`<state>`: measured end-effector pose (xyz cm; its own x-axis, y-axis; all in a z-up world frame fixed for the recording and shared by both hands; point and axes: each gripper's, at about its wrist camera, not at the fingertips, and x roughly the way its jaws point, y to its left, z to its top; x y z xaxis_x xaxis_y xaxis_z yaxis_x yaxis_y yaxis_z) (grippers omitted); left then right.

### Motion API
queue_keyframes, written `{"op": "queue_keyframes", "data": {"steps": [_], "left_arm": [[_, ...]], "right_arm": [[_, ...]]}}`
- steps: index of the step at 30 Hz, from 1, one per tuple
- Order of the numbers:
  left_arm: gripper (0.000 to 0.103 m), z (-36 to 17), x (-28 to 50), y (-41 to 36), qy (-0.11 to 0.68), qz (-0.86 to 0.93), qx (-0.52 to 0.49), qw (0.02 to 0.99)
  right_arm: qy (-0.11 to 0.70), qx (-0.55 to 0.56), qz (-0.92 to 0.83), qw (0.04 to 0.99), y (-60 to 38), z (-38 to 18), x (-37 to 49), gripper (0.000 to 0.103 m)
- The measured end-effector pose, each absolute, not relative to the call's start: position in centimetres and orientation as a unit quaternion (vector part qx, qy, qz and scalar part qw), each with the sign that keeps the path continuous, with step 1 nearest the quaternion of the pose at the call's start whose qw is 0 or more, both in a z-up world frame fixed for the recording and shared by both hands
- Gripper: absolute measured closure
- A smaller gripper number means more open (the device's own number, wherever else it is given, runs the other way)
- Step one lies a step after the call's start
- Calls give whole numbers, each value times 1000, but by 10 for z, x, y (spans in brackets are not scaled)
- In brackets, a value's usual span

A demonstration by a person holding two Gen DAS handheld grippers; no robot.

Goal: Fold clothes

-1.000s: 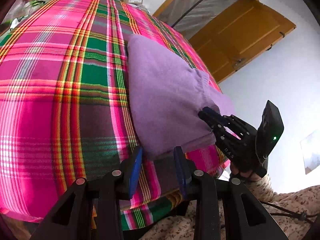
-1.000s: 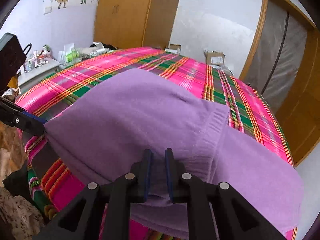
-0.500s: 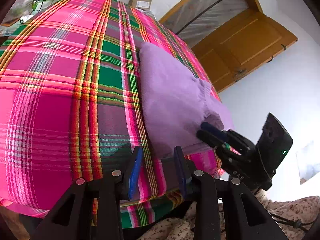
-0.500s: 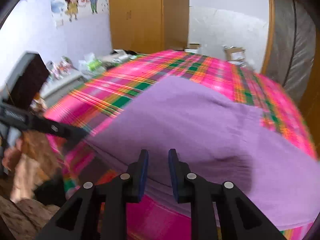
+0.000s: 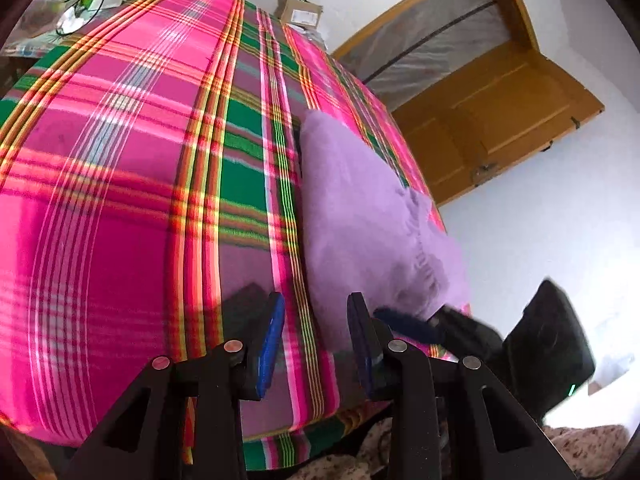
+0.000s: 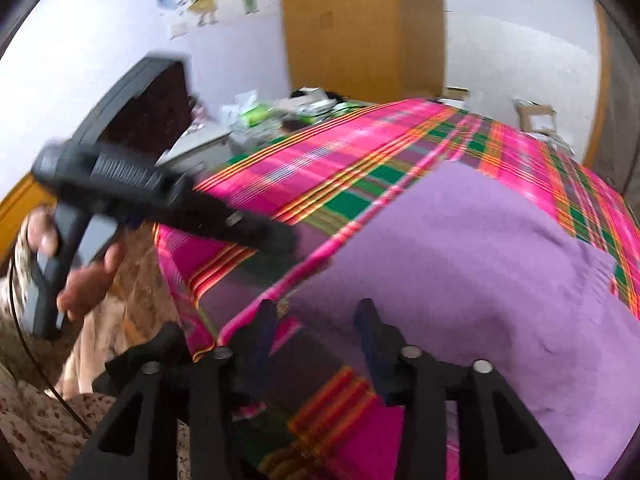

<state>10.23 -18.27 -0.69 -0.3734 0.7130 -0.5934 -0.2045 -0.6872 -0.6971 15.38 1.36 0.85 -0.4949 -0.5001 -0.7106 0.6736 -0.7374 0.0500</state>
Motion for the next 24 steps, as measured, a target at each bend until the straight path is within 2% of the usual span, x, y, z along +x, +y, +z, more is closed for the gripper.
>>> {"op": "queue_keyframes", "data": {"steps": [5, 7, 14, 17, 18, 24], "left_arm": [[68, -4, 85, -180, -268, 784, -480, 289], [61, -5, 75, -177, -275, 779, -482, 292], [58, -10, 40, -165, -272, 767, -501, 296], [58, -9, 27, -157, -263, 765, -505, 301], [58, -10, 22, -154, -264, 760, -510, 304], [57, -17, 3, -136, -259, 741, -532, 316]], "right_arm": [[185, 342, -869, 308, -5, -2, 163, 56], [205, 332, -877, 279, -9, -4, 164, 56], [200, 335, -880, 271, -7, -7, 160, 58], [180, 339, -881, 276, 0, -4, 158, 74], [174, 340, -881, 278, 2, -2, 158, 82], [139, 344, -880, 296, 14, 7, 157, 91]]}}
